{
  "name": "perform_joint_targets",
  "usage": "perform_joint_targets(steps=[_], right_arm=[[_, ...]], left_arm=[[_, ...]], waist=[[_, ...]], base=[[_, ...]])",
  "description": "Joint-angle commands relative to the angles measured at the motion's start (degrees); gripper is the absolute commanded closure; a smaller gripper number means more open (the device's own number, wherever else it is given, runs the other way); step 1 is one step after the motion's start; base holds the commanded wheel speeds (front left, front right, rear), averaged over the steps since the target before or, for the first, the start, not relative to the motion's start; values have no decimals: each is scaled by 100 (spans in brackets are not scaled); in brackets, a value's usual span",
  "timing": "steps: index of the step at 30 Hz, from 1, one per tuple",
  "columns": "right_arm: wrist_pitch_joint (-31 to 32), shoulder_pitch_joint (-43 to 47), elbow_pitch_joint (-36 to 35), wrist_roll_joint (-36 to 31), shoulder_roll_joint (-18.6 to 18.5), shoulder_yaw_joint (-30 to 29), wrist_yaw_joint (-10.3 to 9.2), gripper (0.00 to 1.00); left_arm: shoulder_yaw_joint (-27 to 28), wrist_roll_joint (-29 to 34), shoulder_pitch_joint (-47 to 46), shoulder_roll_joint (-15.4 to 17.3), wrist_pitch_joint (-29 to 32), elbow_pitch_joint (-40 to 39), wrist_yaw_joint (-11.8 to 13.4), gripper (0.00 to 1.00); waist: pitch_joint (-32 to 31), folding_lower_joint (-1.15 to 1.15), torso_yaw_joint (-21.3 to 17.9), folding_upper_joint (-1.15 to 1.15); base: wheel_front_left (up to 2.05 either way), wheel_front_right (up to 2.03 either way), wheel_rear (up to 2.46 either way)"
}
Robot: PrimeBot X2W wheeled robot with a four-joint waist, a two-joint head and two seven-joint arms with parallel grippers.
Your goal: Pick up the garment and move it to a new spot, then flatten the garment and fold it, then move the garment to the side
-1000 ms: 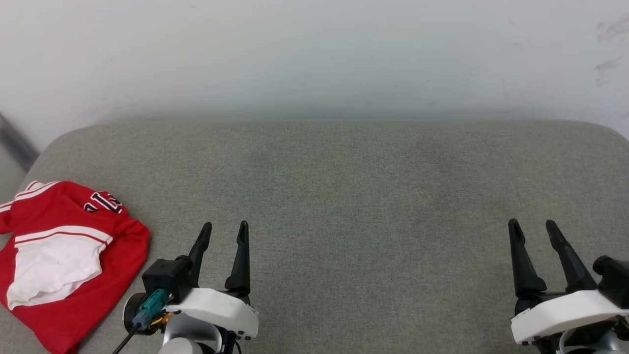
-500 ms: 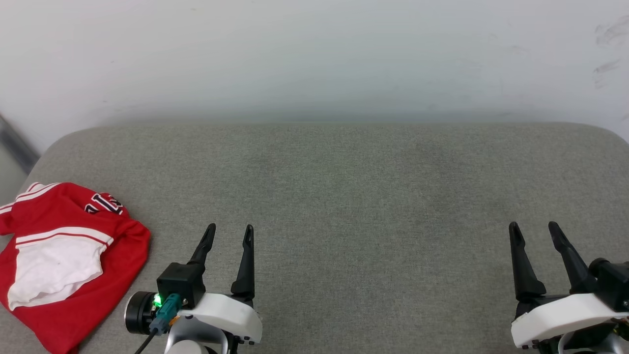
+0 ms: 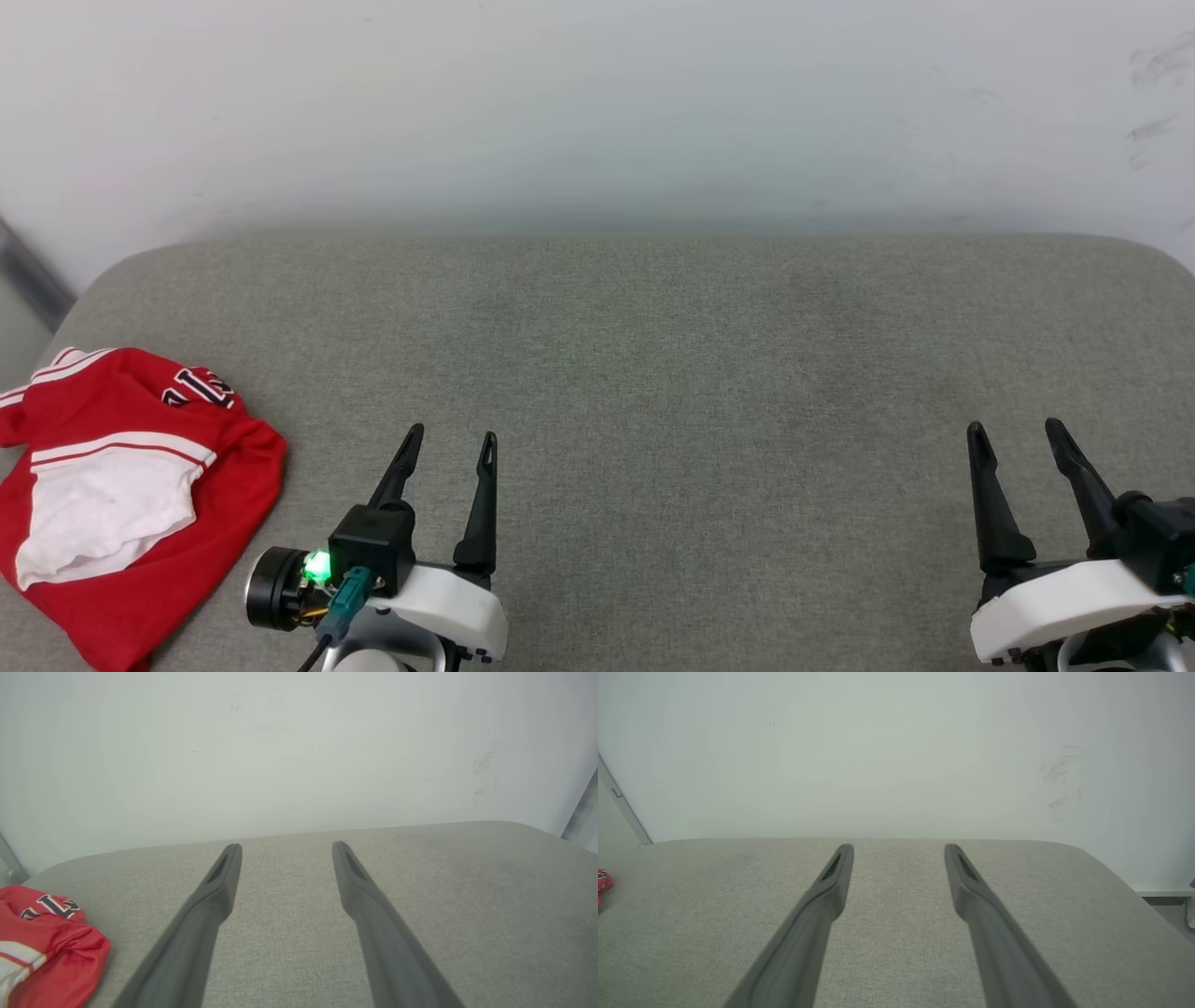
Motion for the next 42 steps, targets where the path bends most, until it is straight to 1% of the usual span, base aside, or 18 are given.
perform_joint_targets(steps=[1, 9, 13, 19, 24, 31, 37, 38, 42], right_arm=[[-54, 48, -31, -106, 14, -11, -2, 0], [-128, 37, 24, -224, 15, -49, -2, 0], [-161, -7, 78, -151, 15, -78, -2, 0], [-194, -27, 51, -160, 15, -97, -2, 0], [-170, -31, -71, -184, 14, -38, -2, 0], [-132, -76, -228, -222, 14, 109, -2, 0], [-100, -85, -318, -218, 12, 191, -2, 0], [-100, -85, -318, -218, 12, 191, -2, 0], [-61, -92, -381, -239, 12, 231, -2, 0]], left_arm=[[-12, 118, -23, -2, -46, 1, 27, 0], [22, 289, -9, -41, -128, 51, 56, 0], [67, 188, -31, -59, -114, 74, 42, 0], [165, 53, -106, -84, -114, 91, 52, 0], [279, -47, -170, -94, -114, 69, 101, 0], [516, -103, -142, -102, -114, 43, 152, 0], [722, -163, -93, -107, -114, 9, 99, 0], [722, -163, -93, -107, -114, 9, 99, 0], [859, -226, -68, -110, -114, -23, 60, 0]], waist=[[-5, 0, 0, 0], [-22, 0, 4, 0], [-13, 0, 38, 0], [33, 0, 272, 0], [82, 0, 671, 0], [153, 0, 1465, 0], [170, 0, 2187, 0], [170, 0, 2187, 0], [175, 0, 2604, 0]], base=[[0, 0, 0], [0, 0, 0], [0, 0, 0], [0, 0, 0], [0, 0, 0], [0, 0, 0], [0, 0, 0], [0, 0, 0], [0, 0, 0]])
